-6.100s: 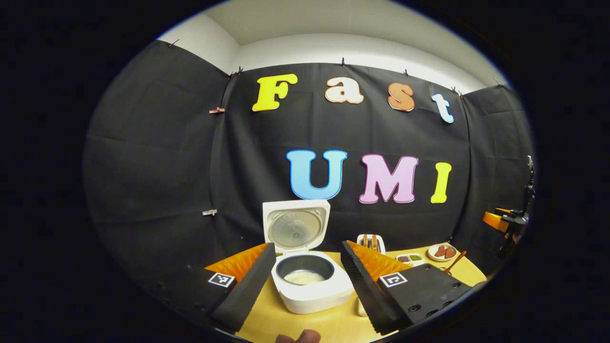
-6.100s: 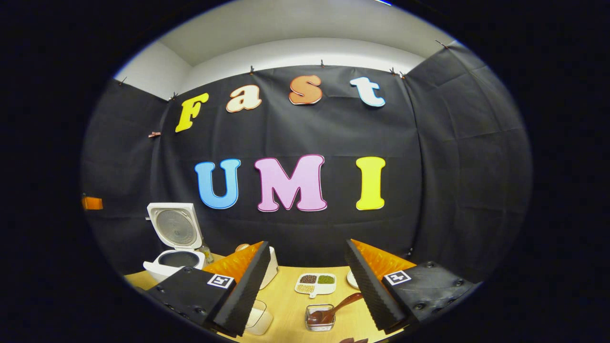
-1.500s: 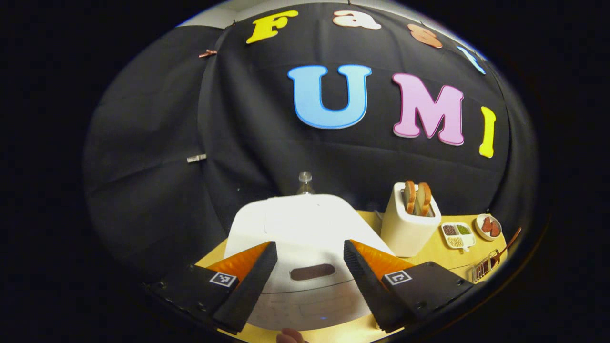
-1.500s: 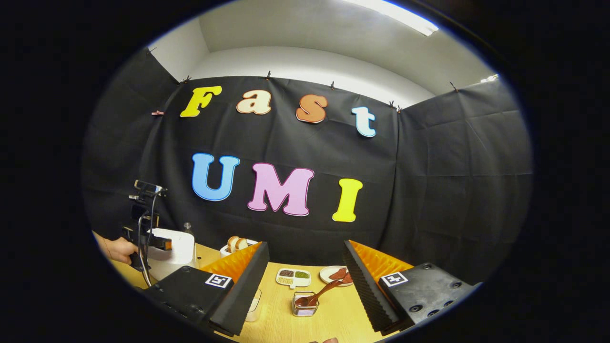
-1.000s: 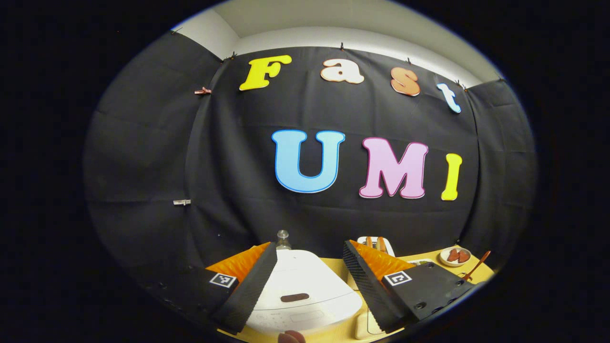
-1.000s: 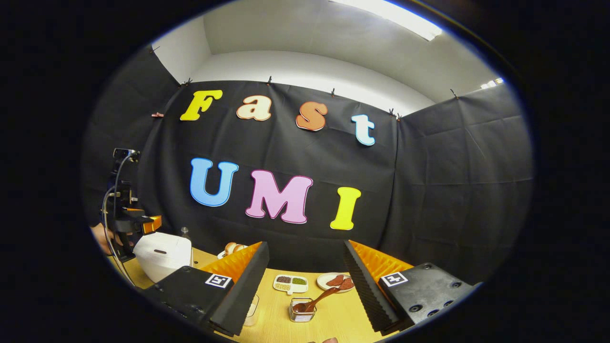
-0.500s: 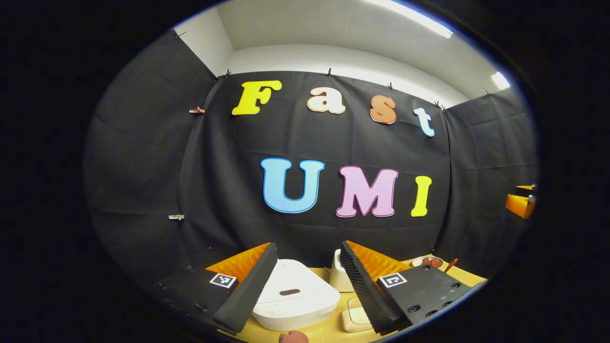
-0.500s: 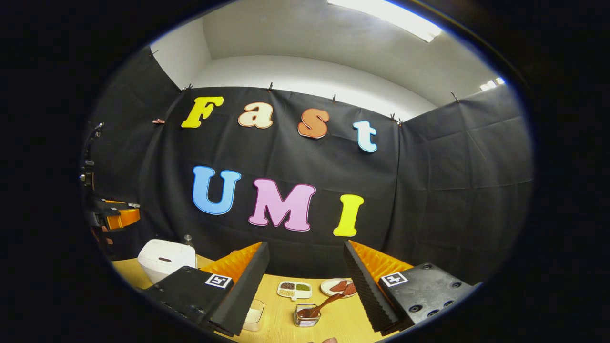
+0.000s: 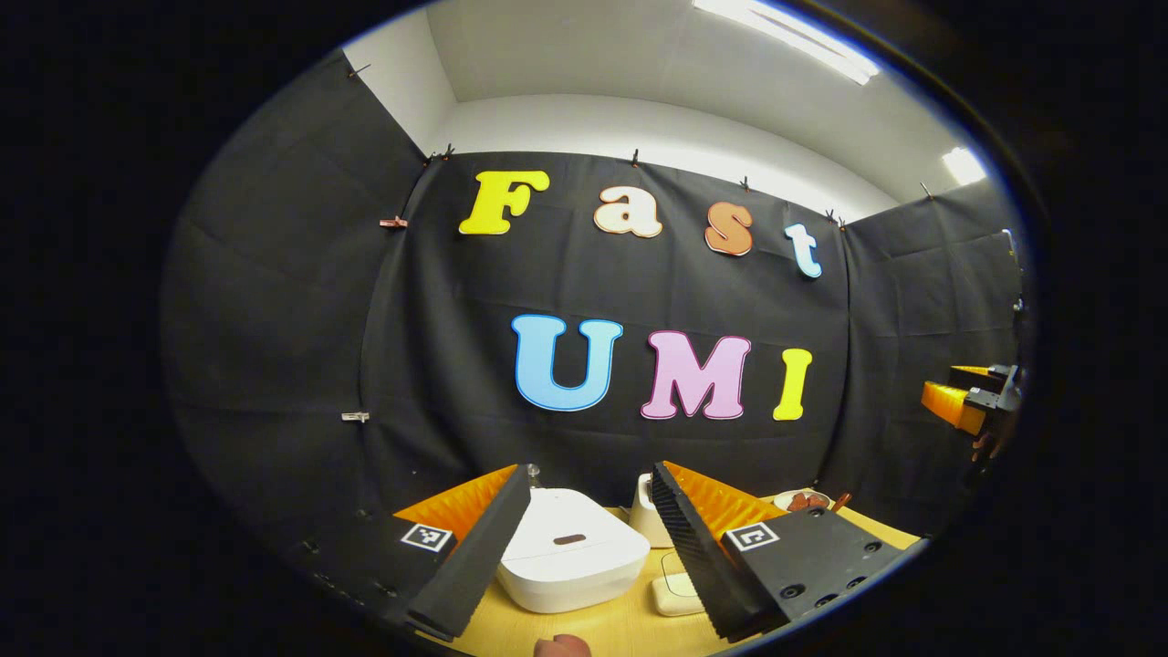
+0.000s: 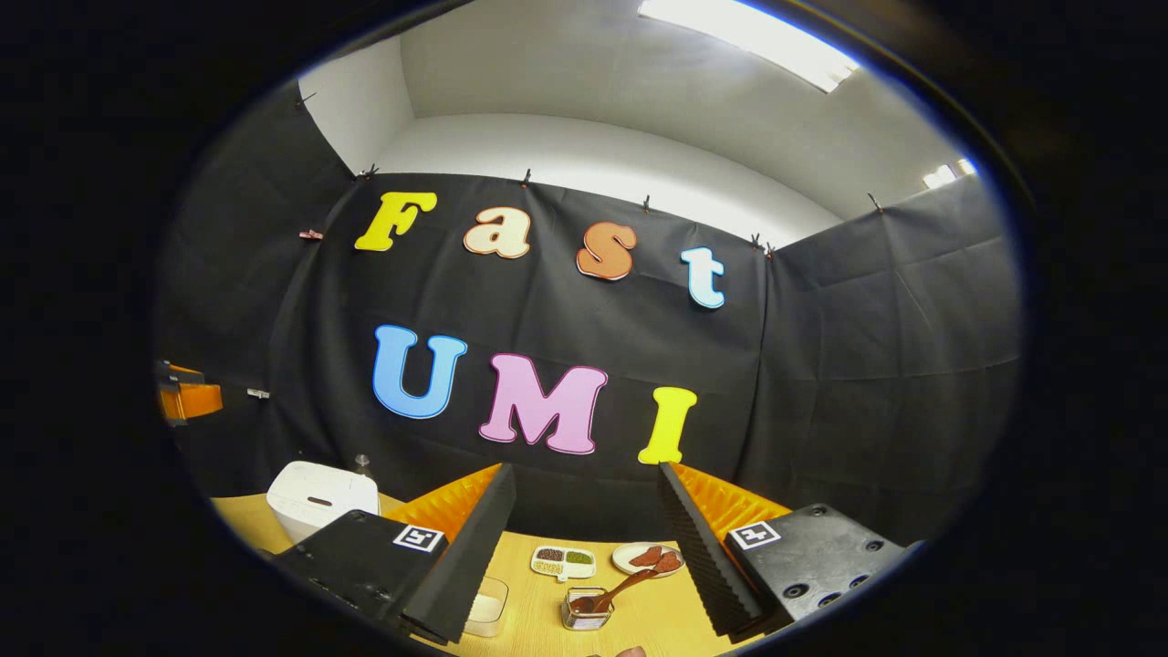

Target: Close the left gripper, press the button to open the rice cooker; take a wooden spoon from the chopstick holder with the right hand, scoop a spoonful of rice and pour it into the rice cooker, then put the wooden spoon back into the chopstick holder.

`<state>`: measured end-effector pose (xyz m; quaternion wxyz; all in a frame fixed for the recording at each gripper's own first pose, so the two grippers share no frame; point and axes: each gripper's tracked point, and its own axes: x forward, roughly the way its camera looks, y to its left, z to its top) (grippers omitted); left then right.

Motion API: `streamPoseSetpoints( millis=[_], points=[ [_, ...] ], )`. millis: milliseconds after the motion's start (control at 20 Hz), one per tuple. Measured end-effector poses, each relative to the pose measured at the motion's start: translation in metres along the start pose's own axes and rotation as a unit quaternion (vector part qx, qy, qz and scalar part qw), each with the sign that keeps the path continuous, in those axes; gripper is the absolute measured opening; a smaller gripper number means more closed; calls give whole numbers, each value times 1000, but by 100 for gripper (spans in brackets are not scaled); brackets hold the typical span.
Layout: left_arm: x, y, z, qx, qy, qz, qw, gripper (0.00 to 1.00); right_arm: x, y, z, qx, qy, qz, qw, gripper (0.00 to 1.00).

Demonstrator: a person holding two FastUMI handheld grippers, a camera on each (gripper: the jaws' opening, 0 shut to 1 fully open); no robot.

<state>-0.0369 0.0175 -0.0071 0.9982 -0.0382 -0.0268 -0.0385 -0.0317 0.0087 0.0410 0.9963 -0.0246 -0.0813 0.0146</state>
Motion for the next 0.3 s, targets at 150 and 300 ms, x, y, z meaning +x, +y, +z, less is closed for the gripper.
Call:
streamPoseSetpoints(
  millis=[150, 300],
  points=[
    [-16, 10, 4, 3, -1, 2, 1000, 93, -6, 3, 4, -9, -3, -1, 1000, 97],
    [-23, 20, 1, 4, 3, -2, 1000, 93, -11, 5, 2, -16, 0, -8, 1000, 97]
  ],
)
